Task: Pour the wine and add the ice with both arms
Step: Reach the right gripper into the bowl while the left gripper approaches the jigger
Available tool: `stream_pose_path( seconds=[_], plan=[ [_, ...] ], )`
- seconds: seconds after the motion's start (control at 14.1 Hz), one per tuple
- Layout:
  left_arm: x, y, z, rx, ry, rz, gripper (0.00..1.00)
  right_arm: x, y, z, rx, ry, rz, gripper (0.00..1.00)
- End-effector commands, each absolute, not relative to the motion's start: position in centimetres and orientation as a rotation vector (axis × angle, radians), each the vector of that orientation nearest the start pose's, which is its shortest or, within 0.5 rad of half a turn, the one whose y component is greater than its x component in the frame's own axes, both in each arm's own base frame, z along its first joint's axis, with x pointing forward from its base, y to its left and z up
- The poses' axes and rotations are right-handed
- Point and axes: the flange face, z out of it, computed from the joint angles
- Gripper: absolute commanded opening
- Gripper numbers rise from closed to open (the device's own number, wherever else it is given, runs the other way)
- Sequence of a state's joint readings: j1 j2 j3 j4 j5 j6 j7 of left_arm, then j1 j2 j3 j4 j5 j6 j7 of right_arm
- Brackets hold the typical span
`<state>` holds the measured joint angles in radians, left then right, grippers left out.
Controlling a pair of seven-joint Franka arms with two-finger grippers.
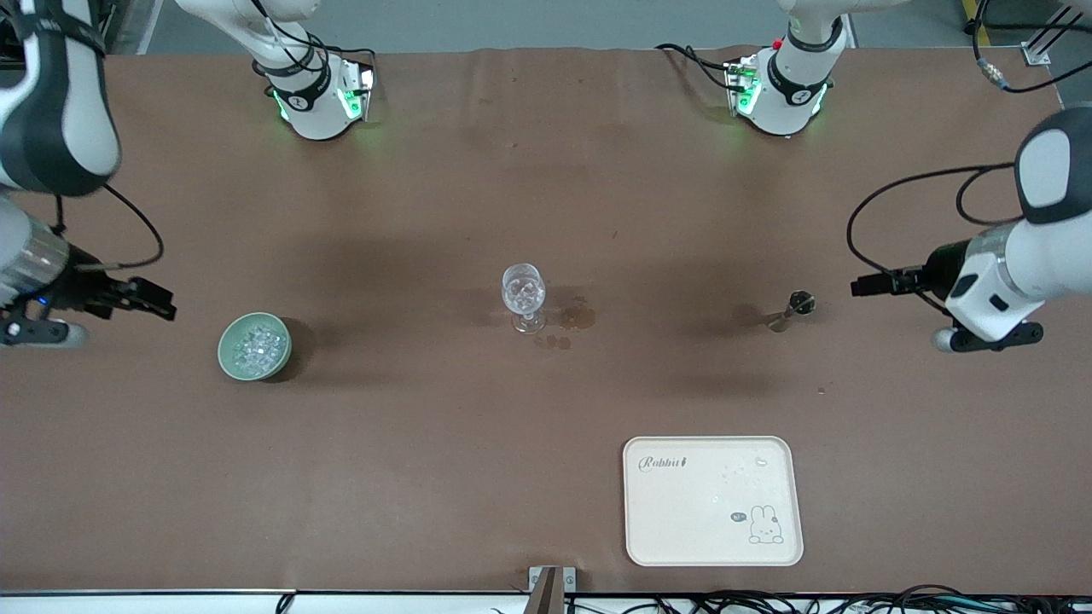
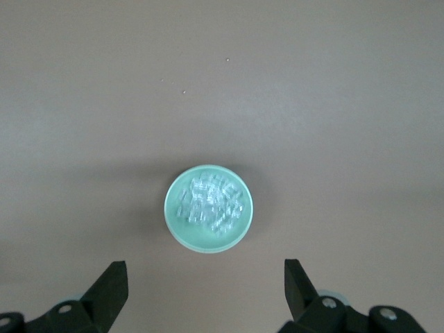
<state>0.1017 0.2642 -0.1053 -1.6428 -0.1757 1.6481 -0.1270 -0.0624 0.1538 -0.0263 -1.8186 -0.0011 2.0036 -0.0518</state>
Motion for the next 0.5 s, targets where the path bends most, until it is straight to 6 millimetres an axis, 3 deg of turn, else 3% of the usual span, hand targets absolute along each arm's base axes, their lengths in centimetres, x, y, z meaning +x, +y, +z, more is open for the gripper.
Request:
stream_pose_path(
  seconds=[0.0, 0.21, 0.43],
  plan=[
    [61.5, -0.8, 41.3, -3.282, -0.469, 0.501, 1.0, 60.0, -5.9, 39.4, -3.135, 0.078, -0.056, 0.98],
    [61.8, 0.1, 37.3, -3.269, -0.703, 0.623, 1.0, 60.3, -6.0, 33.5, -3.137, 0.082, -0.037, 0.96],
    [61.7, 3.3, 33.6, -3.254, -0.974, 0.776, 1.0, 59.8, -5.6, 29.2, -3.138, 0.074, -0.022, 0.89]
  ],
)
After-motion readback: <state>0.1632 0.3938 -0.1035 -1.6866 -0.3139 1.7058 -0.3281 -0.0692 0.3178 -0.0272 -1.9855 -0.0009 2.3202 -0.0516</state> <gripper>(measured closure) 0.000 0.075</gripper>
